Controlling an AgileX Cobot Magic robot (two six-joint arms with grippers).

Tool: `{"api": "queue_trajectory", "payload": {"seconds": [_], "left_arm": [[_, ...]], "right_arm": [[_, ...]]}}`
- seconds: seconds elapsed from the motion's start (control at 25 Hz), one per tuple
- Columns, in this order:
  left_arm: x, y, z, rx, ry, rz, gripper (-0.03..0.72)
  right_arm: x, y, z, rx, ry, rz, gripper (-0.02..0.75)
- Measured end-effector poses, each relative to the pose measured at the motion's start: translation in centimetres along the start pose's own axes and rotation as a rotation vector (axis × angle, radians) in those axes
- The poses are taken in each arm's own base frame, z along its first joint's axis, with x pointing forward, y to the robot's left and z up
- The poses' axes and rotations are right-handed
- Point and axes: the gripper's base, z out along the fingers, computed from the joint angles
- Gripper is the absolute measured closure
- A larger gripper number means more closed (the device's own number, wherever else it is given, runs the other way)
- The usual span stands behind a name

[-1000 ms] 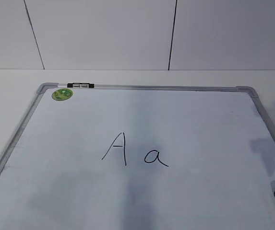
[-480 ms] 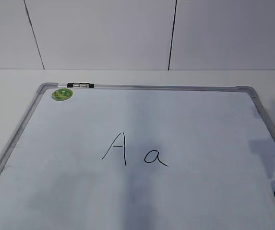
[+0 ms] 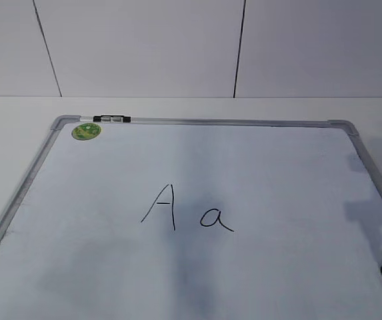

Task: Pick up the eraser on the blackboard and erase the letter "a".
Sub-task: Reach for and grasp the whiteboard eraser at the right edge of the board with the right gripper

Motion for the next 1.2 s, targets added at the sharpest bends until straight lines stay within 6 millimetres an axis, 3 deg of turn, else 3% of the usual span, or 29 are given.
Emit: {"api": "queue_trajectory", "payload": {"seconds": [0.36, 0.68, 1.2], "left_arm": [[0.0, 0.0, 0.0, 0.015, 0.003, 0.01, 0.443], [0.0, 0.0, 0.0, 0.015, 0.003, 0.01, 0.444], [0.0, 0.0, 0.0, 0.015, 0.003, 0.01, 0.444]], "right_arm": [[0.0, 0.7, 0.5, 0.041, 0.016, -0.045, 0.137], [1.8, 0.4, 2.9, 0.042, 0.069, -0.034, 0.139], [1.4, 0.2, 3.0, 0.057, 0.005, -0.014, 0.14]]}}
